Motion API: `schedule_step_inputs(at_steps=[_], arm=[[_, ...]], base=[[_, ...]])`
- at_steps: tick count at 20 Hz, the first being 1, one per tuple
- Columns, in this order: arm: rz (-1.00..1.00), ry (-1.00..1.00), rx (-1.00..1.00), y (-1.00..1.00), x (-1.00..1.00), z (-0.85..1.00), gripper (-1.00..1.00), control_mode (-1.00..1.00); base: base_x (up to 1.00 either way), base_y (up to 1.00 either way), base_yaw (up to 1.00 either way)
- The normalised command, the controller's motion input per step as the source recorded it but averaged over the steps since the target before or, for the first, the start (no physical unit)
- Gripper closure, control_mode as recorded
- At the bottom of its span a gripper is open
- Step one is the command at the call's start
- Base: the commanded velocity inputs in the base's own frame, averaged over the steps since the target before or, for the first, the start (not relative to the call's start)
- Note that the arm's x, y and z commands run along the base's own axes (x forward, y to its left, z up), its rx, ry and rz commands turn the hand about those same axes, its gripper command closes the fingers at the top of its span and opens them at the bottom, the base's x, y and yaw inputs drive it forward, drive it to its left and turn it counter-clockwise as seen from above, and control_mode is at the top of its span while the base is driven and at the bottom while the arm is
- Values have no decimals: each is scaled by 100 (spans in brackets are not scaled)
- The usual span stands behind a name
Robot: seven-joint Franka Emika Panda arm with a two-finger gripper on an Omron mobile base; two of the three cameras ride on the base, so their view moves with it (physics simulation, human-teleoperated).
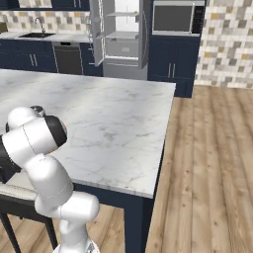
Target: Pick up the pear and apple from the fridge and place one fruit on each plate on the dining counter.
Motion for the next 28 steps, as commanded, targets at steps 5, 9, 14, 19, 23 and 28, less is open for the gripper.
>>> schedule_step_inputs(at_steps=[5, 9, 14, 19, 23, 28], arm=[[0, 5, -4, 26, 25, -23, 100, -100], [0, 4, -4, 18, 23, -20, -100, -100], [0, 1, 0, 0, 11, -8, -100, -100], [0, 0, 0, -12, -8, 0, -100, -100], [0, -3, 1, -31, -29, 23, -100, -100], [-16, -4, 1, -94, -88, 24, -100, -100]], base=[[0, 0, 0], [0, 0, 0], [0, 0, 0], [0, 0, 0], [0, 0, 0], [0, 0, 0]])
